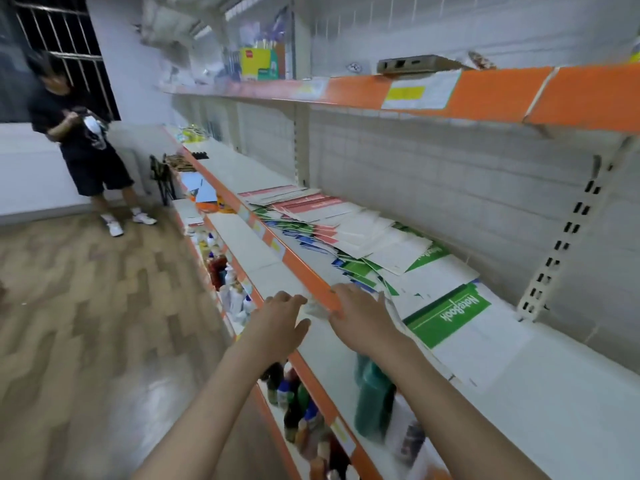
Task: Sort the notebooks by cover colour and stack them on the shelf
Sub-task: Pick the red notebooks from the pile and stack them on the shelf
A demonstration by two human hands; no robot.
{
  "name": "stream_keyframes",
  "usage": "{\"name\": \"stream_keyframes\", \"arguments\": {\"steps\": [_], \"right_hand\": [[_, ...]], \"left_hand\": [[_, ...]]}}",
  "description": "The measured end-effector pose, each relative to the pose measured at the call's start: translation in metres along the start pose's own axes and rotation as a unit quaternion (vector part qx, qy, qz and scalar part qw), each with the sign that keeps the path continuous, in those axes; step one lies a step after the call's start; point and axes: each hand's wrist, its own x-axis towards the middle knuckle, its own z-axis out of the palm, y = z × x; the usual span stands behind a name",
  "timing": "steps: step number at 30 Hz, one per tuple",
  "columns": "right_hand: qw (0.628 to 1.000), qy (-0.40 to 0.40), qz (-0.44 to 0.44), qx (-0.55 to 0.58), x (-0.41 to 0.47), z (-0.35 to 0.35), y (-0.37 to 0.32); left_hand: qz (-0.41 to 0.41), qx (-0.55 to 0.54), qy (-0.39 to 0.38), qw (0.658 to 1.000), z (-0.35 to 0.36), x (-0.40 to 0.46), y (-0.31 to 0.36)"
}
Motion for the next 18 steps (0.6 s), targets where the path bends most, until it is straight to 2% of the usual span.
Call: {"name": "stream_keyframes", "arguments": {"steps": [6,18], "right_hand": [[0.998,0.004,-0.043,-0.053,0.082,0.032,-0.036],[0.999,0.045,-0.019,0.002,0.221,0.055,-0.065]], "left_hand": [[-0.007,0.013,0.012,1.0,-0.004,0.049,-0.062],[0.019,0.031,0.026,0.999,-0.028,0.171,-0.138]]}}
